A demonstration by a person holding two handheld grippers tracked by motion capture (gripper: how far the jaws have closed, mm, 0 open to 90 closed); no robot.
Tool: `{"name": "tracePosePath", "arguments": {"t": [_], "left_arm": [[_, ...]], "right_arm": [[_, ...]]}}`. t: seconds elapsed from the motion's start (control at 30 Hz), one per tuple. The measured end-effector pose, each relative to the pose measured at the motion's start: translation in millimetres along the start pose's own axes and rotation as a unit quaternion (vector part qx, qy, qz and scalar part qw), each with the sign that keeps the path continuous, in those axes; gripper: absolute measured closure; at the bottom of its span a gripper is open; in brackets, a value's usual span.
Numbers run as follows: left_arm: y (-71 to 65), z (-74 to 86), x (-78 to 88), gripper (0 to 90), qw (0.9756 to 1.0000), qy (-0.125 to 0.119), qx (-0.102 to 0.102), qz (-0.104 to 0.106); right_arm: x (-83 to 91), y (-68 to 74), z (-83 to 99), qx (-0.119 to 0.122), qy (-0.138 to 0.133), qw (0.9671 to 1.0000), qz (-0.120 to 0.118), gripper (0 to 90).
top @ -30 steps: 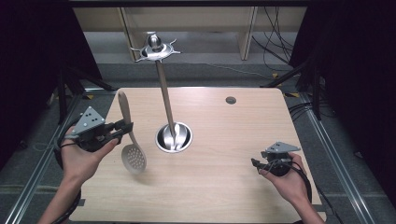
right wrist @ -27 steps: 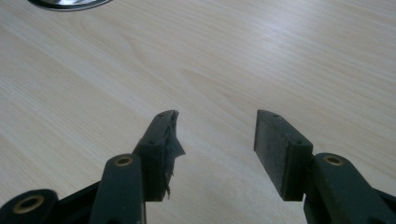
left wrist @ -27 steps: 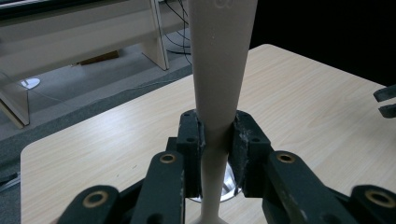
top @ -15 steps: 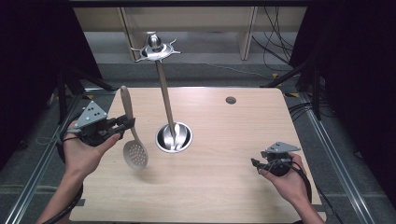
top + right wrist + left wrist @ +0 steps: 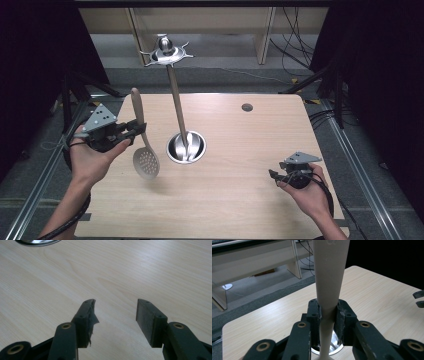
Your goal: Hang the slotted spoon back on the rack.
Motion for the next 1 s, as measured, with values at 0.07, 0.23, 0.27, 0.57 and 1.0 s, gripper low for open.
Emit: {"name": "tracePosePath", "arguments": {"t": [0.07,0.23,0.27,0.57,1.0], "left_arm": [[1.0,-1.6,0.3,74.2,1.0,-0.001,-0.005,-0.004],[1.7,-4.2,-0.7,74.1,1.0,-0.002,-0.001,0.002],[1.8,-4.8,-1.0,74.2,1.0,-0.002,0.0,0.001],[5.5,-10.4,-3.8,74.2,0.9998,-0.006,-0.019,0.002],[6.2,-13.6,-5.1,74.1,1.0,-0.002,0.001,0.003]], "right_arm": [[-0.5,1.2,-0.2,-0.005,-0.001,1.0,-0.005,49.6],[0.1,0.5,-0.3,-0.001,-0.002,1.0,-0.001,49.6],[-0.2,1.2,-0.2,-0.004,-0.002,1.0,-0.005,49.6],[-1.0,-1.8,0.1,0.011,-0.008,0.9999,-0.001,49.6],[-1.0,-1.9,0.2,0.012,-0.008,0.9999,-0.001,49.6]]}}
Point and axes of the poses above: each handheld gripper's, and its own axes: x roughly backward along the jaws, z roughly out of its underside, y roughly to its left, the point moved 4 cm from there along -x, roughly forward along the jaws, and after that the axes turned 5 degrees about z, right-handed, at the moved point
